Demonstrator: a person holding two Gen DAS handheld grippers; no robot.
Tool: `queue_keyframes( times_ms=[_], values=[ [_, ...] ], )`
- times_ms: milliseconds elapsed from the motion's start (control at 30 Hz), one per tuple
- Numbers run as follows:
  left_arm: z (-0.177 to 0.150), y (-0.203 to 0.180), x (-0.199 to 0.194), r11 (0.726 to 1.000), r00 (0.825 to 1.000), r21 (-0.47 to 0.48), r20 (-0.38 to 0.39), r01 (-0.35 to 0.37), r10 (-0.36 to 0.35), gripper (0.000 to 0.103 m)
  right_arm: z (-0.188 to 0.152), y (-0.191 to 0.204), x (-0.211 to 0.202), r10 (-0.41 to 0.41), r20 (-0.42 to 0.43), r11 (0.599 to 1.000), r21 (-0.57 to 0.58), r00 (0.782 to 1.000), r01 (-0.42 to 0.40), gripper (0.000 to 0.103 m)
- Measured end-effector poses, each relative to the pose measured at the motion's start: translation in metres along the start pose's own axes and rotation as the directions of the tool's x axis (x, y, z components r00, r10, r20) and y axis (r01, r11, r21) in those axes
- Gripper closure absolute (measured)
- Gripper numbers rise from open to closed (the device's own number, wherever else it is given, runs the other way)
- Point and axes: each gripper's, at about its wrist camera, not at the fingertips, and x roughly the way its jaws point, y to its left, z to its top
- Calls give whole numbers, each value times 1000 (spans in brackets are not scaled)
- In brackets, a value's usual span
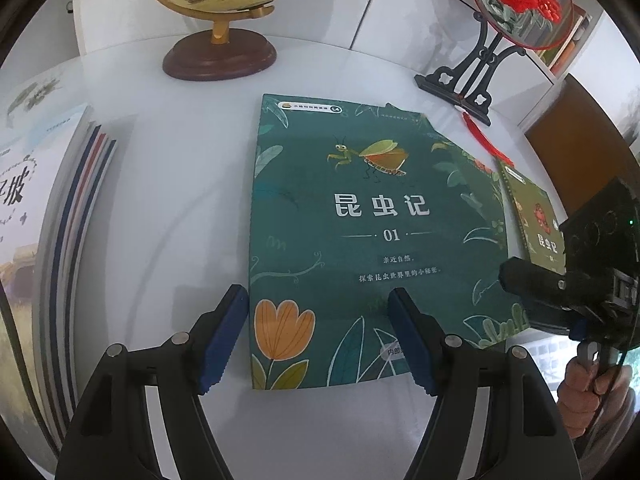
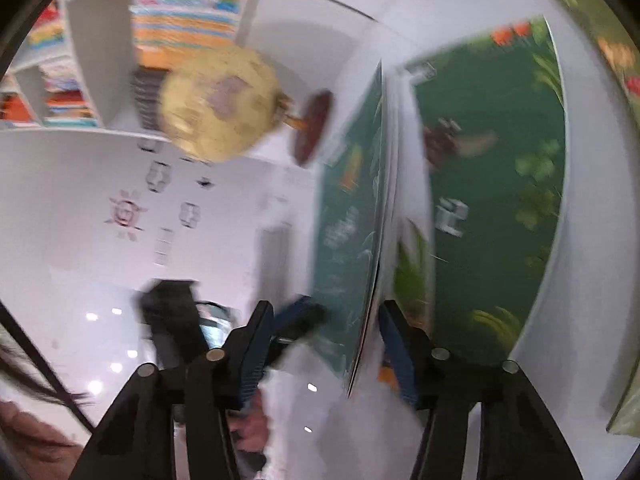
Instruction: Organize books
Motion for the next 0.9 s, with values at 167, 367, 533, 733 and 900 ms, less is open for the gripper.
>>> queue_keyframes(
  times_ms=[167, 367, 533, 733, 900],
  values=[
    [-1, 0, 0, 1000, 1000, 0, 2, -1, 1, 34, 0, -7, -3, -30, 48, 999, 41, 998, 28, 95],
    [-1, 0, 1, 1000, 1000, -2, 3, 1, -1, 34, 4, 26, 8, -104, 8, 989, -104, 995, 104, 95],
    [-1, 3, -1, 1000, 1000, -23, -15, 21, -21, 34, 5, 23, 7, -179, 41, 980, -74, 983, 182, 99],
    [-1, 18, -11, 992, 998, -117, -24, 48, -51, 33, 1, 45, -10, -81, 110, 995, -56, 991, 87, 100],
    [-7, 16, -16, 993, 999, -111, -34, 35, -39, 33, -1, 55, -32, 27, 181, 1000, 9, 983, -29, 100]
  ],
)
